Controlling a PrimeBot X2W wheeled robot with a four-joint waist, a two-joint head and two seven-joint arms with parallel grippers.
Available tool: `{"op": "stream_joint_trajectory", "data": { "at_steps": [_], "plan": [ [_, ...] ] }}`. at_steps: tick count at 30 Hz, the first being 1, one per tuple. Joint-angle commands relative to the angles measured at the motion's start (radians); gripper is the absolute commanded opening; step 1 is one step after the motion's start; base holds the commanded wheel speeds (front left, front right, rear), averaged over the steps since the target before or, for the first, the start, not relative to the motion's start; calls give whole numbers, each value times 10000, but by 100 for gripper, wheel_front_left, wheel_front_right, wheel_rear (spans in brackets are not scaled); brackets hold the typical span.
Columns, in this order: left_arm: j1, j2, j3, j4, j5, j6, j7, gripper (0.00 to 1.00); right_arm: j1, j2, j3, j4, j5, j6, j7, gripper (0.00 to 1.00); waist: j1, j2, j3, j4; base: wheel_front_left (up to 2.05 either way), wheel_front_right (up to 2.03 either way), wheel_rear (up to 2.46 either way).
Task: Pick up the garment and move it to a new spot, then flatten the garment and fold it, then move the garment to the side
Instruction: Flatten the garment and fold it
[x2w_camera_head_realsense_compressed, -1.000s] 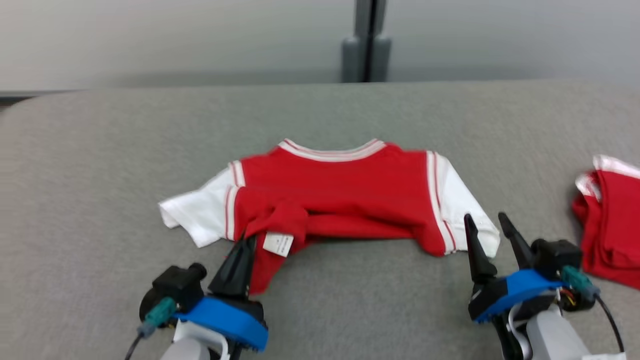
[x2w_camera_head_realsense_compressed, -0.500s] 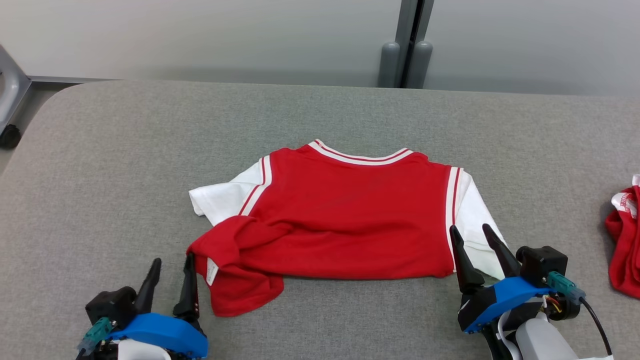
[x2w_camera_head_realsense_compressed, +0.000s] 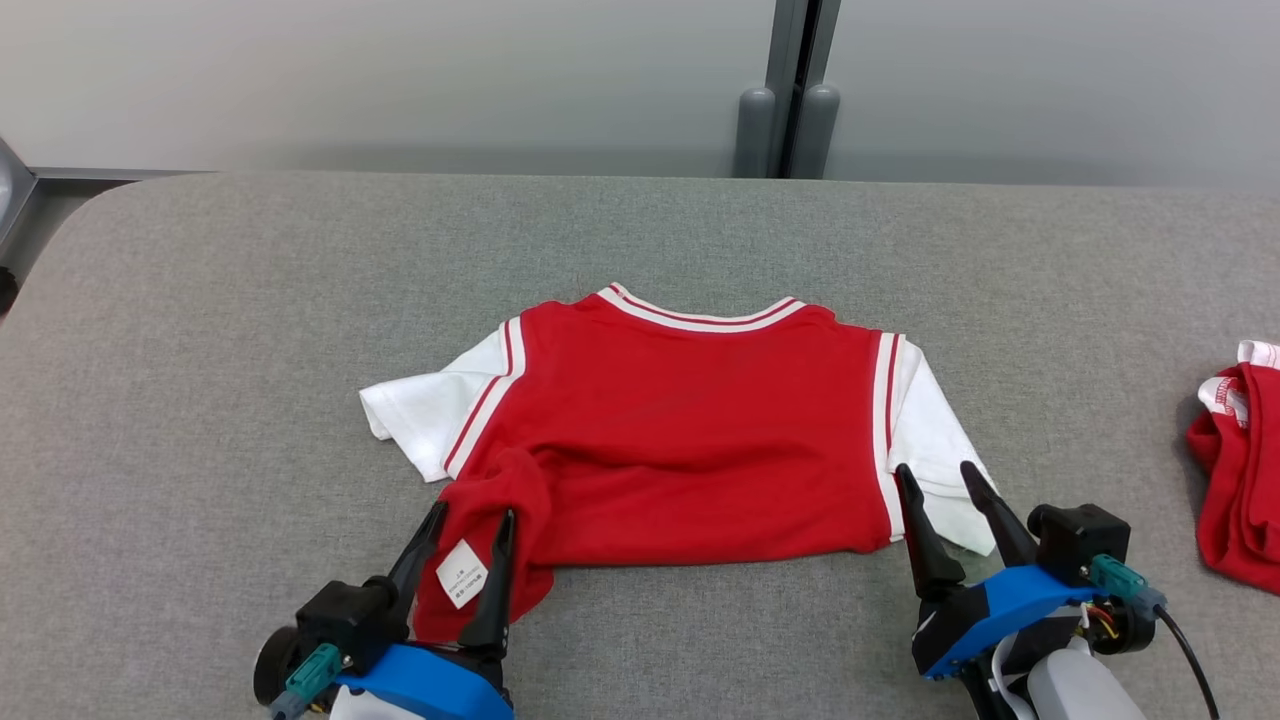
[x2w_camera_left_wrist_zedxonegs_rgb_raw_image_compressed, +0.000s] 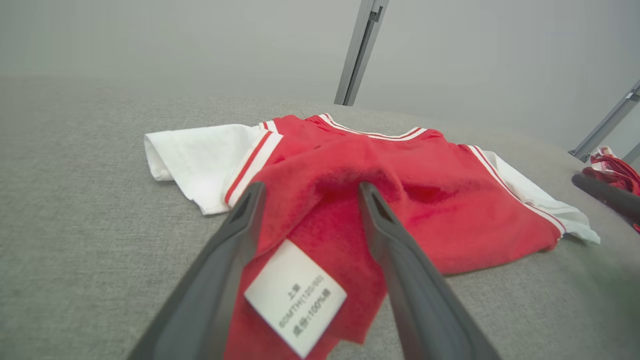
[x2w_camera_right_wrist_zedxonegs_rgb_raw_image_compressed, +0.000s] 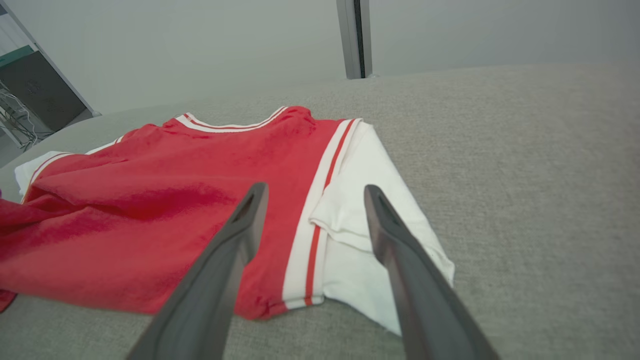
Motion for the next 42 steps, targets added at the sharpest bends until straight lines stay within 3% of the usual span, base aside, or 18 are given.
{"op": "stream_joint_trajectory", "data": {
  "at_steps": [1, 17, 26, 27, 28, 29, 38, 42],
  "plan": [
    [-8, 130, -34, -182, 74, 17, 2, 100, 169, -39, 22, 27, 83, 5, -29, 100, 0, -1, -3, -6, 0, 0, 0],
    [130, 718, -1609, -1046, 759, 17, 4, 100, 162, -41, 129, 210, 184, 5, -29, 100, 0, -1, -189, 24, 0, 0, 0],
    [79, 347, -411, 744, 1383, 34, 4, 100, 223, -39, 177, 242, 76, 5, -29, 100, 0, -1, -56, -285, 0, 0, 0],
    [15, 291, -265, 845, 1379, 33, 2, 77, 206, -41, 176, 242, 83, 5, -29, 100, 0, -1, -29, -320, 0, 0, 0],
    [-50, 236, -130, 880, 1372, 30, 2, 11, 200, -41, 171, 235, 79, 5, -29, 100, 0, -1, -16, -342, 0, 0, 0],
    [-84, 144, 8, 883, 1262, 27, 2, 0, 200, -41, 154, 230, 68, 5, -29, 100, 0, -1, -1, -357, 0, 0, 0],
    [-611, 174, 1573, -839, 591, 19, 1, 0, 327, -39, -71, 334, 143, 5, -29, 100, 0, -1, -85, -121, 0, 0, 0],
    [-821, 262, 2344, -962, 314, 18, 2, 0, 308, -39, 42, 398, 280, 5, -27, 100, 0, -1, -78, -2, 0, 0, 0]
  ]
}}
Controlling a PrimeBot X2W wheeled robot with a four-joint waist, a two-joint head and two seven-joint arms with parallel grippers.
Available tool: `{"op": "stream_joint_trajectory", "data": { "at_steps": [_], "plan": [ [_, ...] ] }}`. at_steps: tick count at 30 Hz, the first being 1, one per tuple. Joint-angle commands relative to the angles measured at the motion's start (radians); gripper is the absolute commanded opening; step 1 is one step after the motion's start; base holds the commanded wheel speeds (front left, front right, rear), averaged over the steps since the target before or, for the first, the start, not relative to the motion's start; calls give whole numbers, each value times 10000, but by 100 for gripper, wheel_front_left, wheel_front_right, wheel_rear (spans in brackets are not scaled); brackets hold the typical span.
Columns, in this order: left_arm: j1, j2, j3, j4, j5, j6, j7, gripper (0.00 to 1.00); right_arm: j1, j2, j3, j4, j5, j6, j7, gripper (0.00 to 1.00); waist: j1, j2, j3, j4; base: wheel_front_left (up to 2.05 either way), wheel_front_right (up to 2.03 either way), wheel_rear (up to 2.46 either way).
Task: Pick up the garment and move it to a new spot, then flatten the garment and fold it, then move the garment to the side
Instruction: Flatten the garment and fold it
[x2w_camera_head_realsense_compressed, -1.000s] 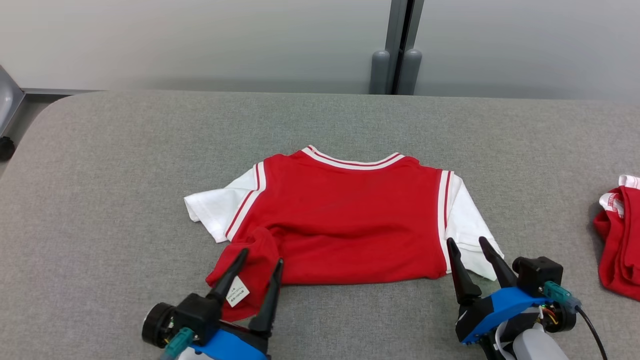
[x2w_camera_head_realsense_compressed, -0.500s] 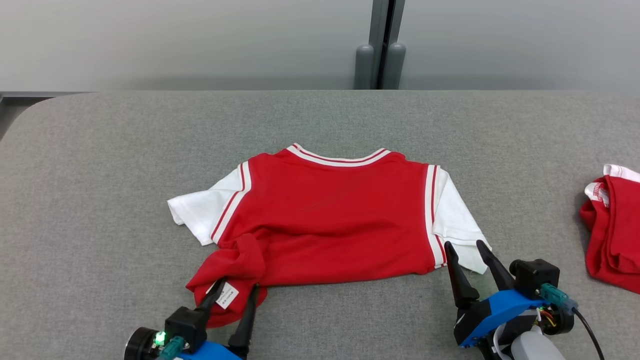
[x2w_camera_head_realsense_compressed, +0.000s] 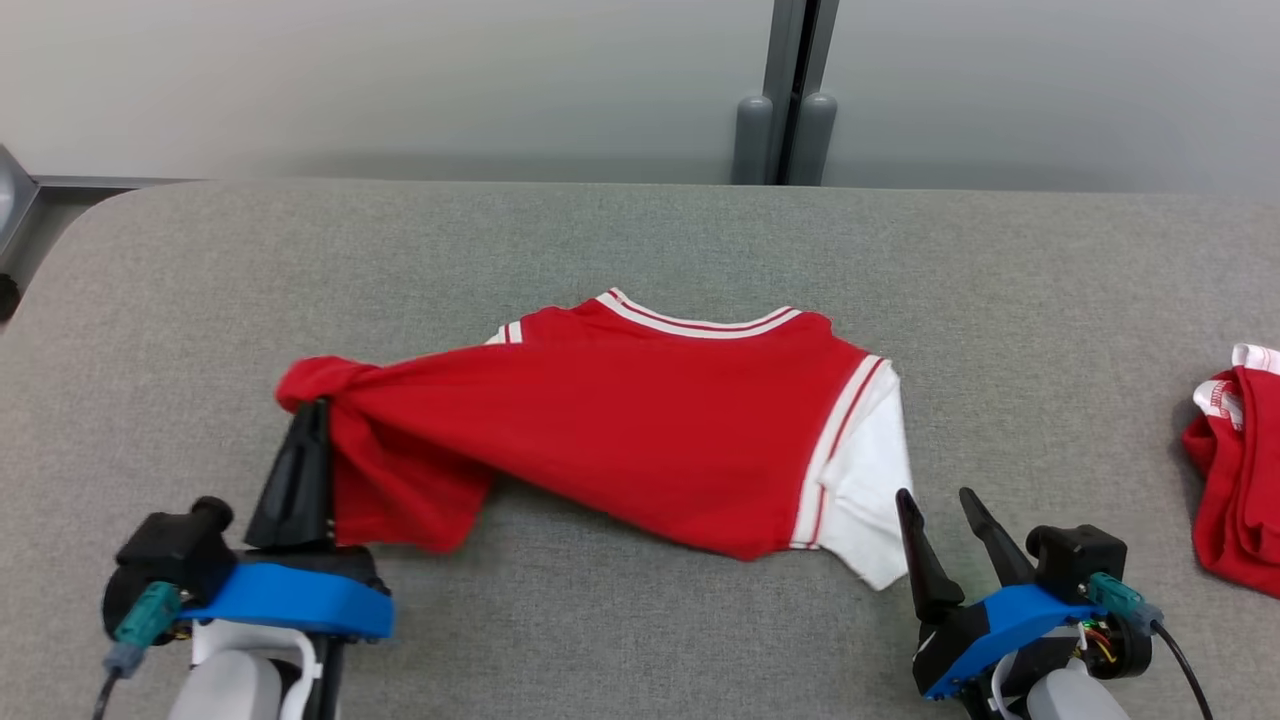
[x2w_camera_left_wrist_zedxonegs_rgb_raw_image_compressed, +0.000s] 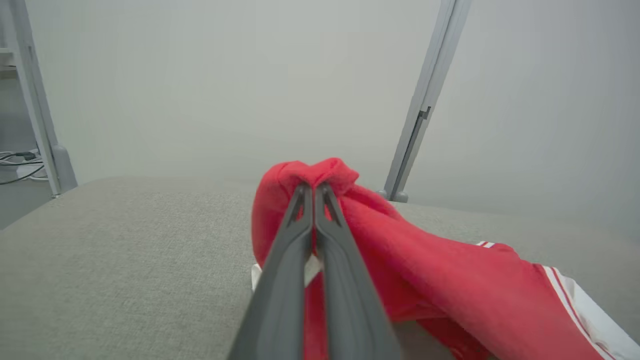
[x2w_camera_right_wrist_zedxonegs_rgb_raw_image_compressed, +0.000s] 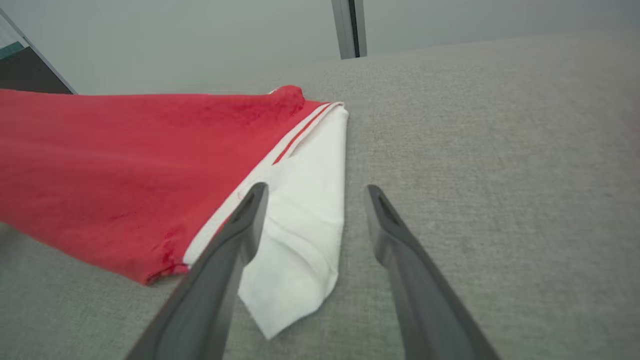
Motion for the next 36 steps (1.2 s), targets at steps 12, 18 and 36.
{"op": "stream_joint_trajectory", "data": {
  "at_steps": [12, 18, 36],
  "plan": [
    [-1141, 374, 1576, 1835, -189, 15, -7, 100, -130, -46, 762, 112, 112, 5, -29, 100, 0, -1, 522, -91, 0, 0, 0],
    [-725, -67, 1763, 1725, 68, 15, -7, 100, -215, -41, 1345, 97, -273, 5, -29, 100, 0, -1, 599, 23, 0, 0, 0],
    [-257, -250, 429, 1529, -277, 14, -7, 100, -1417, -49, 309, 2198, -2732, 5, 5, 83, 0, -1, 731, 1199, 0, 0, 0]
  ]
}}
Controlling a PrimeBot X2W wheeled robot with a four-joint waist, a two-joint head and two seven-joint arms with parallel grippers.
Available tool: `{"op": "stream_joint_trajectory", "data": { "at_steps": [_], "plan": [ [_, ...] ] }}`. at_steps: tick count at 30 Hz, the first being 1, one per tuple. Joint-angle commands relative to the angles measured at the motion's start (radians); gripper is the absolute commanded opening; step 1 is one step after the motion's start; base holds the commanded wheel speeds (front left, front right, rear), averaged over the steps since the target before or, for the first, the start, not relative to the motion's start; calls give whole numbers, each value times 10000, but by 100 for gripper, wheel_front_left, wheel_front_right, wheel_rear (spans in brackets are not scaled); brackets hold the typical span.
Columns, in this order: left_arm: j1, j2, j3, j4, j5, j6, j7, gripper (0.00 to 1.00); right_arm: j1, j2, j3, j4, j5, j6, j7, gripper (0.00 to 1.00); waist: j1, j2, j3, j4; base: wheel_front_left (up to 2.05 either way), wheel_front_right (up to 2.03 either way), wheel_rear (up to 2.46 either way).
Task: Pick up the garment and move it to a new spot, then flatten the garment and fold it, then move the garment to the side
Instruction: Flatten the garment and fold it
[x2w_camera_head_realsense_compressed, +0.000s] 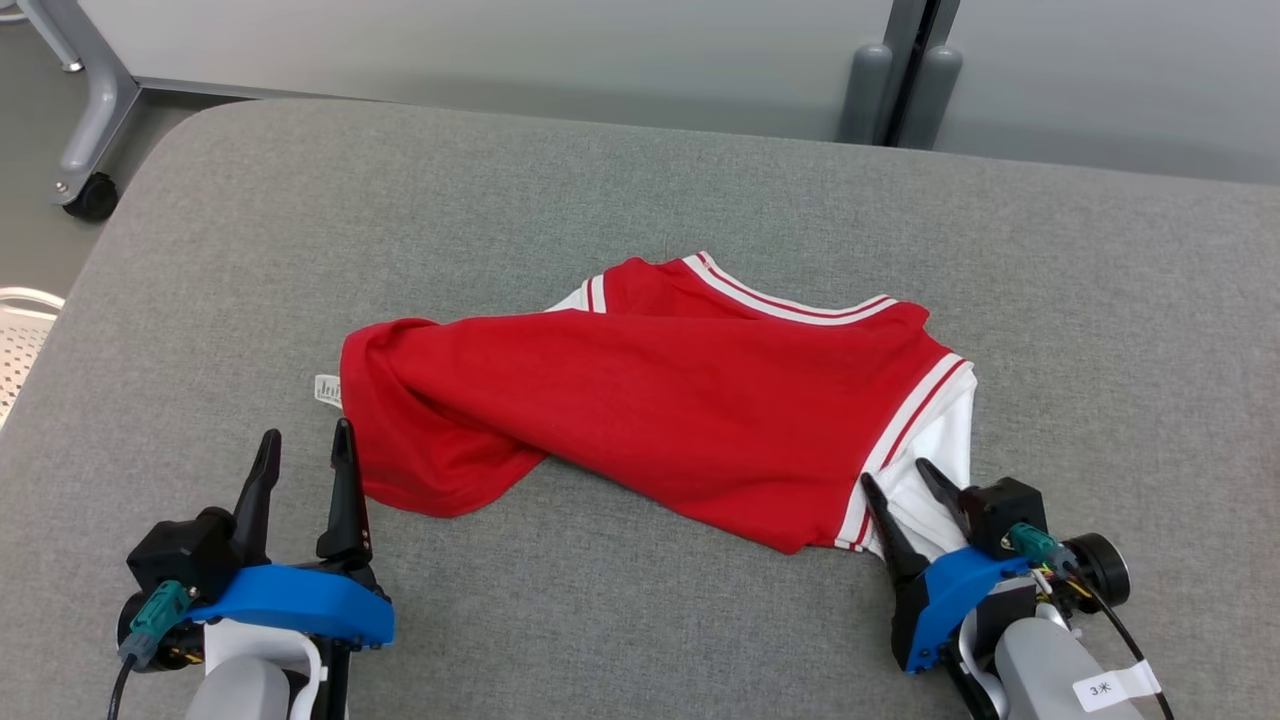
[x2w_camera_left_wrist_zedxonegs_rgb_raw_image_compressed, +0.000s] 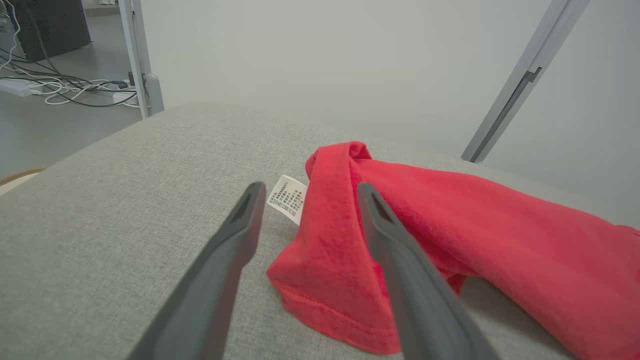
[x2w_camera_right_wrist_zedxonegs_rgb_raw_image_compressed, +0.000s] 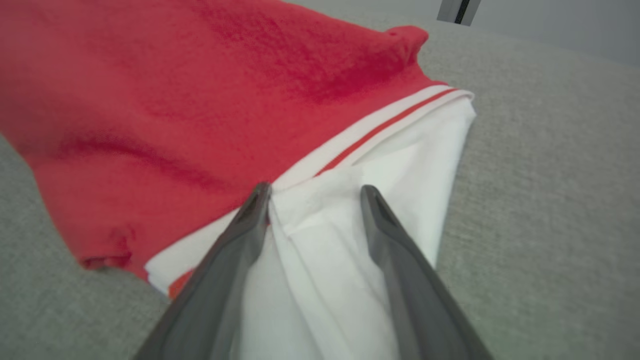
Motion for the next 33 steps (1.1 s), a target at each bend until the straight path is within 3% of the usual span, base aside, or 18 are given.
{"op": "stream_joint_trajectory", "data": {
  "at_steps": [1, 11, 12, 14, 17, 26, 31, 32, 33],
  "plan": [
    [108, 48, -66, -52, -64, 14, -18, 100, 147, -65, -72, 149, 90, 1, 48, 74, 0, 0, -15, -16, 0, 0, 0],
    [175, 117, -244, -271, -70, 14, -18, 100, 416, -60, -116, -733, 993, 1, 26, 47, 0, 0, -110, -341, 0, 0, 0],
    [212, 117, -241, -270, -66, 14, -18, 100, 482, -57, -116, -846, 1156, 1, 25, 40, 0, 0, -157, -398, 0, 0, 0],
    [260, 106, -267, -266, -43, 14, -18, 100, 573, -64, -247, -1123, 1389, 1, 25, 0, 0, 0, -234, -513, 0, 0, 0],
    [422, 80, -284, -170, 10, 14, -18, 100, 785, -67, -720, -1454, 1692, 1, 26, 0, 0, 0, -413, -734, 0, 0, 0],
    [964, -61, -372, 194, 265, 14, -18, 100, 1376, -51, -3379, -2324, 1553, 1, 25, 0, 0, 0, -899, -1425, 0, 0, 0],
    [1138, -149, -381, 367, 314, 14, -18, 100, 1763, -62, -3913, -2592, 1321, 1, 22, 1, 0, 0, -956, -1621, 0, 0, 0],
    [1152, -160, -394, 402, 328, 14, -18, 100, 1796, -64, -3992, -2657, 1288, 1, 22, 29, 0, 0, -953, -1642, 0, 0, 0],
    [1165, -168, -413, 418, 339, 14, -18, 100, 1829, -65, -4096, -2761, 1301, 1, 14, 40, 0, 0, -948, -1663, 0, 0, 0]
  ]
}}
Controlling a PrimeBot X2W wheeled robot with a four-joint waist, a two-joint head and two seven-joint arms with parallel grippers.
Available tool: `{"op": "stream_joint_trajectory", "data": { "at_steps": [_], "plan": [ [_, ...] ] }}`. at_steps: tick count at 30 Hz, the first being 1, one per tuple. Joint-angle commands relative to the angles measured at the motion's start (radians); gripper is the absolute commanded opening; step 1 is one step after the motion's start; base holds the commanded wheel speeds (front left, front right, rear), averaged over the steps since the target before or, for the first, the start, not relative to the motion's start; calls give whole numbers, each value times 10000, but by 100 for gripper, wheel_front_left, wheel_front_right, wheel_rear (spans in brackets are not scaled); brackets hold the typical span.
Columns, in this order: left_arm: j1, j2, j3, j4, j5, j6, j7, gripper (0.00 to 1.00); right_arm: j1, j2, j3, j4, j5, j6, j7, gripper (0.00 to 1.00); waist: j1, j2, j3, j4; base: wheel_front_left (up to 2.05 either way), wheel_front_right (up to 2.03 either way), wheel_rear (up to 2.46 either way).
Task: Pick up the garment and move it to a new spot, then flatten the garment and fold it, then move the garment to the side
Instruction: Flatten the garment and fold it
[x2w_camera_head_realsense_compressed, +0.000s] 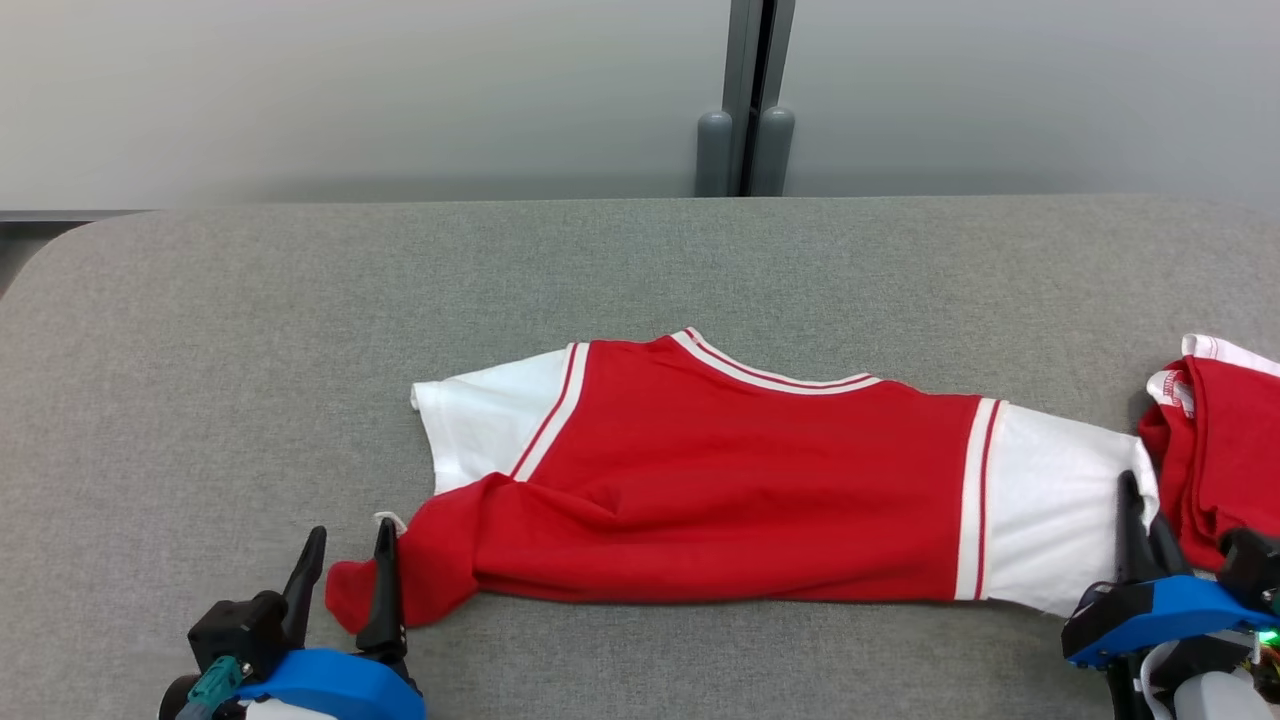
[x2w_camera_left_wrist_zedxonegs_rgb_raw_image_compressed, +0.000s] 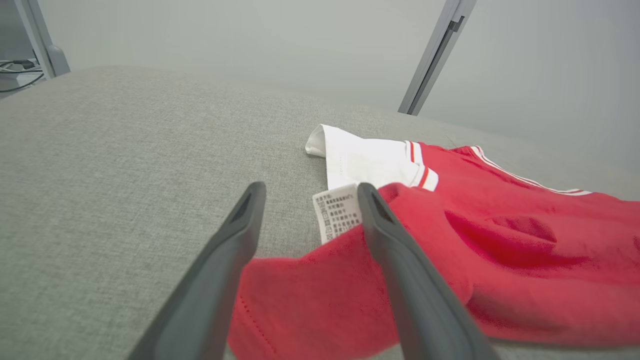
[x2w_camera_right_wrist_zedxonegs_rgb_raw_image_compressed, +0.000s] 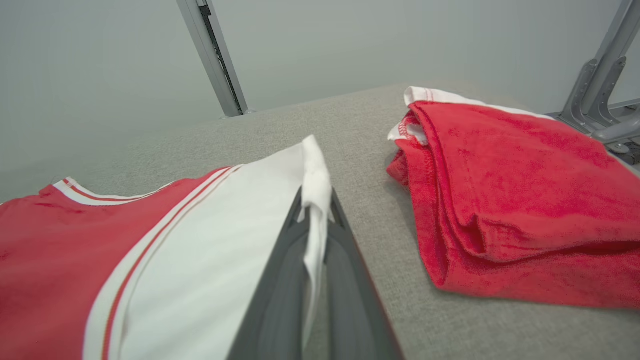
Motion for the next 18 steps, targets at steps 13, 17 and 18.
{"op": "stream_joint_trajectory", "data": {
  "at_steps": [13, 17, 18],
  "plan": [
    [62, 405, -2043, -473, -500, 14, -18, 100, 401, -58, 903, -1064, 448, 1, -27, 100, 1, 0, 29, 16, 0, 0, 0],
    [-58, 640, -2808, -150, -658, 14, -18, 100, 433, -58, 1203, -943, 538, 1, -27, 100, 1, 0, -10, 47, 0, 0, 0],
    [-116, 672, -2973, -26, -690, 14, -18, 100, 442, -60, 1243, -909, 560, 1, -27, 100, 1, 0, -20, 54, 0, 0, 0]
  ]
}}
